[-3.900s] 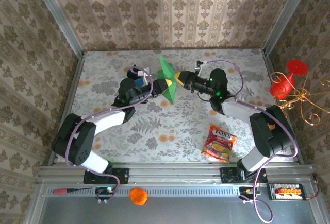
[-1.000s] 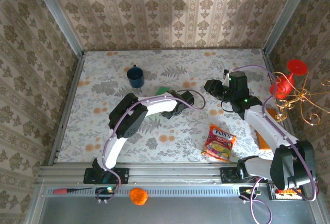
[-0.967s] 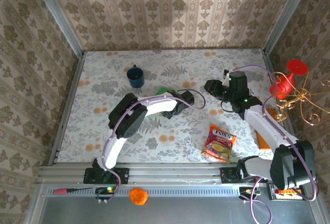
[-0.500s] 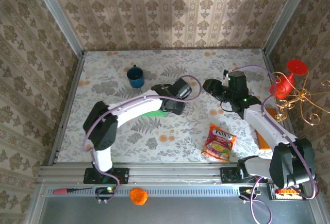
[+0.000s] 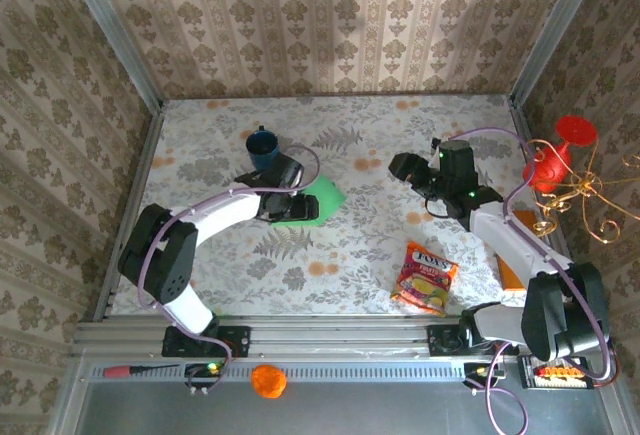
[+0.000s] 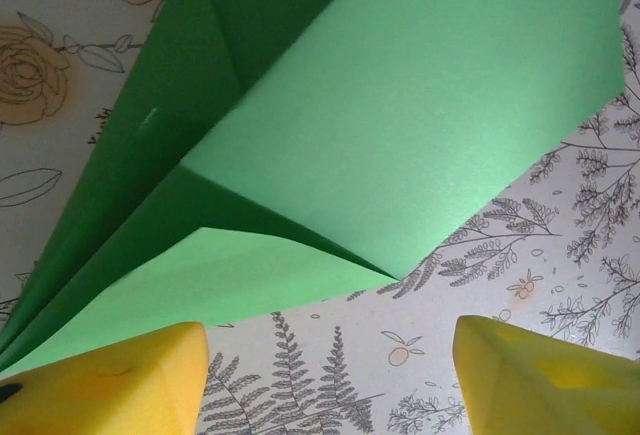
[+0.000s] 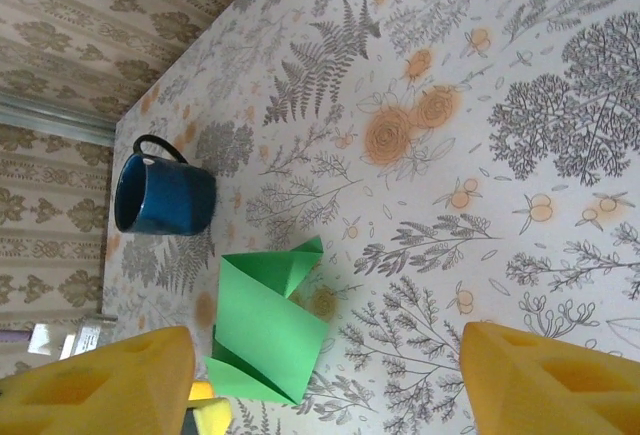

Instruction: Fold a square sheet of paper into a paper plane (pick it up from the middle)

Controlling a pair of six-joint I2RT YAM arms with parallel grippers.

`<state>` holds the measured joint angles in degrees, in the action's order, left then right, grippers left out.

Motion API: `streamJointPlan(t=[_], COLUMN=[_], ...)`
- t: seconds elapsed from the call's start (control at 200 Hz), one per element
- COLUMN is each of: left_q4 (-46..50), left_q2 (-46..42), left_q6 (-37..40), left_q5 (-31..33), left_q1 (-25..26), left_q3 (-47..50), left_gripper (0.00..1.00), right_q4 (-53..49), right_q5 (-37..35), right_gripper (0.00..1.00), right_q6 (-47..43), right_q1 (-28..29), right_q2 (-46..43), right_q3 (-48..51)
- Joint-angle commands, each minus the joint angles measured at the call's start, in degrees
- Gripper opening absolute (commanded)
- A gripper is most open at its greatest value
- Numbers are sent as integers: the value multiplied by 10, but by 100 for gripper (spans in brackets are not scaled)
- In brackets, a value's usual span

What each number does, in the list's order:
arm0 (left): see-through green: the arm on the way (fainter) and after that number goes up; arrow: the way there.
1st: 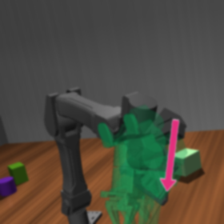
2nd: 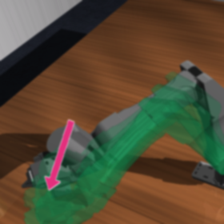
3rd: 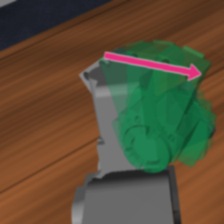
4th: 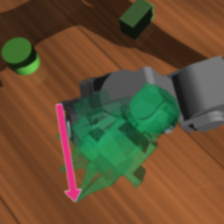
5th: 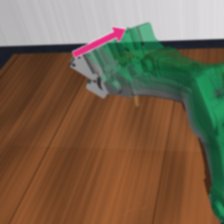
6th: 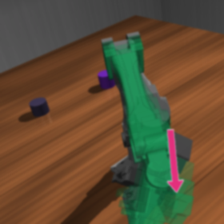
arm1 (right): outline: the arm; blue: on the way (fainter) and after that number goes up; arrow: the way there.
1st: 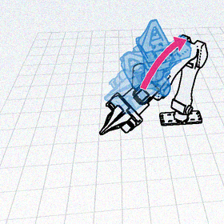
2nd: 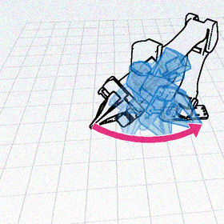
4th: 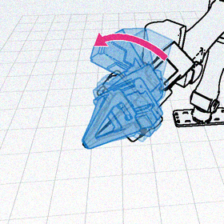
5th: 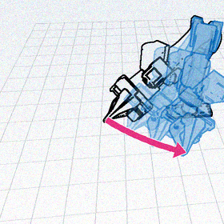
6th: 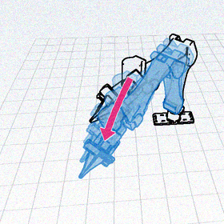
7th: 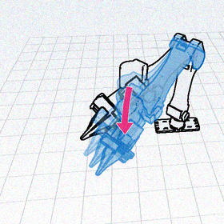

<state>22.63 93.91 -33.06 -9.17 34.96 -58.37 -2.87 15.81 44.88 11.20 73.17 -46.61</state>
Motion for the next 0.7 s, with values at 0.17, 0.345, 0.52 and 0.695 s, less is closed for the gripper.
streamJointPlan(t=[0.17,0.345,0.52,0.695], left_q4=[-53,-64,-69,-106], left_q2=[27,46,56,65], left_q6=[-9,-11,-18,-66], left_q5=[-48,-73,-75,-128], left_q1=[-33,-43,-61,-93], left_q3=[-10,-19,-19,-2], left_gripper=[68,68,68,68], right_q4=[23,13,12,9], right_q5=[0,-22,-21,-18], right_gripper=[85,86,87,91], right_q6=[-7,-9,-12,-23], right_q1=[9,12,18,36], right_q2=[13,13,22,35], right_q3=[15,17,16,7])
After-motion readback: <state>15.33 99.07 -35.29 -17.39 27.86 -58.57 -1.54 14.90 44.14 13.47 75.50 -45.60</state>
